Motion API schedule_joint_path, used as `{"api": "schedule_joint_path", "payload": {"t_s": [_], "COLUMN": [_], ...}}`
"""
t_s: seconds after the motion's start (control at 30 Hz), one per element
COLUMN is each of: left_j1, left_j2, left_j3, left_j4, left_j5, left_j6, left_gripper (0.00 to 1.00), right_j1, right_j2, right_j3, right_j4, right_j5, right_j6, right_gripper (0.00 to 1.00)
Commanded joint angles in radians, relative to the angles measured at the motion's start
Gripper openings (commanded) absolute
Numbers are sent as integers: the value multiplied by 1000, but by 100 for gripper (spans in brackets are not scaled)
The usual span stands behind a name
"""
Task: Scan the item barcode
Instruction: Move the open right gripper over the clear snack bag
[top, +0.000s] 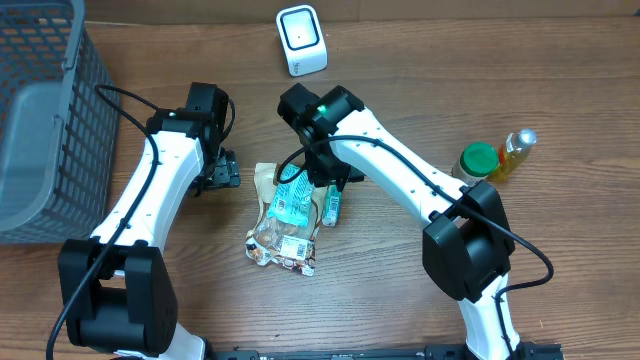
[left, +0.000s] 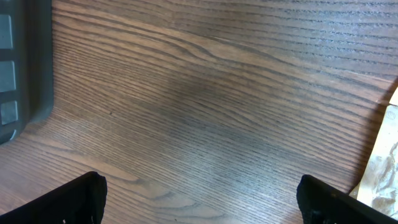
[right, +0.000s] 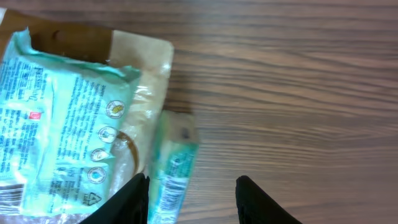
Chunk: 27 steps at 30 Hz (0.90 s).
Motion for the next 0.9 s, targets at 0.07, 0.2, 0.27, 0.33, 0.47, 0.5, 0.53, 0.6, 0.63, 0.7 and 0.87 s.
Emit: {"api": "schedule_joint_path", "payload": {"t_s": [0.07,0.2,0.27,0.33,0.47,0.5,0.53,0.6,0.63,0.7,0.87], "left_j1": [2,2,2,2,2,2,2,2,2,2,2], "left_j2": [-19,-19,-19,-19,-19,-19,-19,-19,-19,-19,-19], "left_j3": [18,18,18,18,18,18,18,18,18,18,18], "left_j4": [1,1,1,1,1,1,1,1,1,1,1], "left_j5": [-13,-13,-13,-13,-13,-13,-13,-13,-13,-13,-13], "left_j6": [-13,-13,-13,-13,-14,-14,-13,-13,-14,-13,-14], "left_gripper": [99,100,100,100,100,99,100,100,100,100,100], "right_j1": [-1,-1,-1,-1,-1,-1,-1,-1,-1,-1,-1], "right_j2": [-33,-33,-32,-32,-32,-32,-32,-32,-32,-32,-32], "right_j3": [-76,-119,-129,-132,-134,-137,-142,-160,-177,-197,-228], "right_j4": [64,111,120,121,119,120,121,125,134,149,166], "right_j5": [-143,-142,-142,-142,-142,-142,-141,-142,-142,-143,-150], "right_j6": [-47,-43,-43,-43,-39,-39,-29,4,27,39,39], "right_gripper": [44,49,49,50,63,66,73,85,98,100,100]}}
